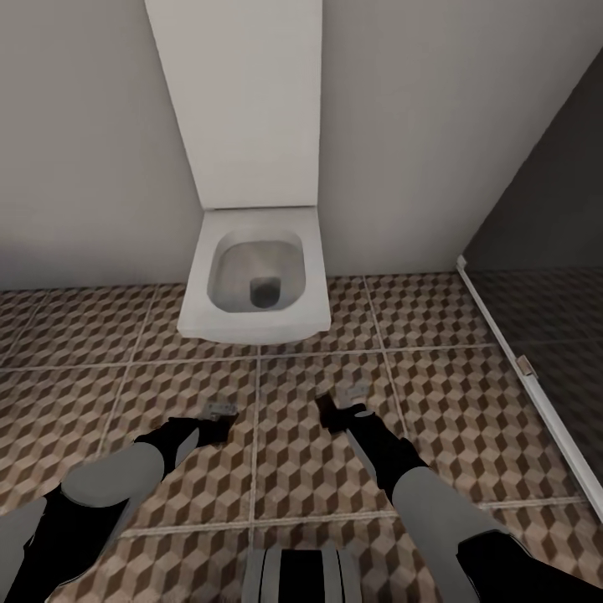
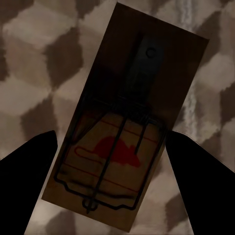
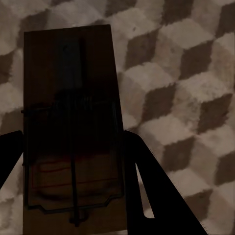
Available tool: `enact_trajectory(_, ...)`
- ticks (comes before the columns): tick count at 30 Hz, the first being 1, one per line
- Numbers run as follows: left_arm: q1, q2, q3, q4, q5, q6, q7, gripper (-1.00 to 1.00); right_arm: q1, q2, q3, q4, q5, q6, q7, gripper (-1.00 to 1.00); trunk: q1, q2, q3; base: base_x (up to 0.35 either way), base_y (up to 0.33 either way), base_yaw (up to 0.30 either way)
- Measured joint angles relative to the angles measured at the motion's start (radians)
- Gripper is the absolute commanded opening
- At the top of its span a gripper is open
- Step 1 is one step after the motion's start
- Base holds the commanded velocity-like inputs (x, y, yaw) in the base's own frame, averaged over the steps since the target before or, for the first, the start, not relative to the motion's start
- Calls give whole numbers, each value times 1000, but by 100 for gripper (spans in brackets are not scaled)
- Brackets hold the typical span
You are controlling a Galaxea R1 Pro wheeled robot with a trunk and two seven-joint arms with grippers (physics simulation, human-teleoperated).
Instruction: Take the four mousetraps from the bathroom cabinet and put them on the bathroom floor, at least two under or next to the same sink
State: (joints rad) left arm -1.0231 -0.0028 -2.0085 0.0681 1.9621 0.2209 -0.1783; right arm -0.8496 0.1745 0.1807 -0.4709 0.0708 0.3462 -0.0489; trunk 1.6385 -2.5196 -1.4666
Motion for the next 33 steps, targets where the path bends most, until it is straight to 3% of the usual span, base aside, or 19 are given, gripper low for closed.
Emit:
enact_trajectory(11,0,0,0,0,0,0,0,-100,0,0,0,0,0,0,0,-100,1,-1,-8,0,0,0)
enact_trajectory(20,0,0,0,0,0,0,0,-100,0,0,0,0,0,0,0,-100,5,-3,-43,0,0,0)
enact_trajectory(28,0,1,-1,1,0,-2,0,-100,0,0,0,0,0,0,0,-100,5,-3,-43,0,0,0)
enact_trajectory(30,0,2,-2,1,0,-16,0,-100,0,0,1,1,0,0,0,-100,5,-3,-43,0,0,0)
enact_trajectory(33,0,6,-5,2,0,-106,1,-100,0,0,1,2,0,-4,2,-100,5,-3,-43,0,0,0)
